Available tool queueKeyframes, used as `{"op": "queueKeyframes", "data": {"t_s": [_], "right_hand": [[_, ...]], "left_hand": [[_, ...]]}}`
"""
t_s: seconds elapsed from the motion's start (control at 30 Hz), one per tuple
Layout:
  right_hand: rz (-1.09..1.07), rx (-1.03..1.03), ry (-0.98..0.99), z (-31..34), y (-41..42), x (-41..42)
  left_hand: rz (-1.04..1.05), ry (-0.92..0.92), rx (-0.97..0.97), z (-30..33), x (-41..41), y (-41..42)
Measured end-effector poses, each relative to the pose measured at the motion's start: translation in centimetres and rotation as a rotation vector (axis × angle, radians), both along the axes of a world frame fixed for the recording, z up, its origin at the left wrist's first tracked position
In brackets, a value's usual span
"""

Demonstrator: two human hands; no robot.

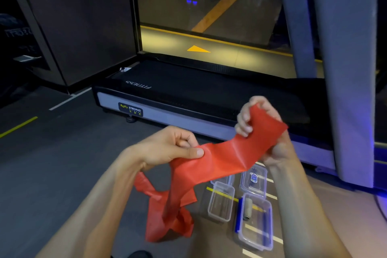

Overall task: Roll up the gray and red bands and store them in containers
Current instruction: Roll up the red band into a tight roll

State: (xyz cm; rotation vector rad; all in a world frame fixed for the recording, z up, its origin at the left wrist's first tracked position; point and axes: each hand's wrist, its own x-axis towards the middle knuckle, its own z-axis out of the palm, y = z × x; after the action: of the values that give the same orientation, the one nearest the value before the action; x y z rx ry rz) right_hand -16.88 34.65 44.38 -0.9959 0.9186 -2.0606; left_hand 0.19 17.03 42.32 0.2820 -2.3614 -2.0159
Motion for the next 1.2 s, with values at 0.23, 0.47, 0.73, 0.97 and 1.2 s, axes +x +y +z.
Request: {"op": "queueKeyframes", "data": {"t_s": [0.23, 0.47, 0.73, 0.97, 1.2], "right_hand": [[0.027, 0.425, 0.752, -1.1, -1.4, 2.4], [0.042, 0.481, 0.723, -1.0, -1.3, 2.5], [0.077, 0.064, -0.041, 0.9, -1.7, 2.3], [0.130, -0.008, -0.199, 0.5, -1.6, 1.1], [0.100, 0.007, -0.197, 0.1, -1.3, 0.4]], "left_hand": [[-0.057, 0.084, 0.159, 1.2, 0.3, 0.1], [-0.016, 0.070, 0.013, 0.6, 0.6, -0.3], [-0.034, 0.025, -0.135, -0.1, 0.9, -0.1], [0.049, 0.121, -0.142, 0.5, 0.4, 0.4], [0.047, 0.148, -0.129, 0.3, 0.5, 0.0]]}}
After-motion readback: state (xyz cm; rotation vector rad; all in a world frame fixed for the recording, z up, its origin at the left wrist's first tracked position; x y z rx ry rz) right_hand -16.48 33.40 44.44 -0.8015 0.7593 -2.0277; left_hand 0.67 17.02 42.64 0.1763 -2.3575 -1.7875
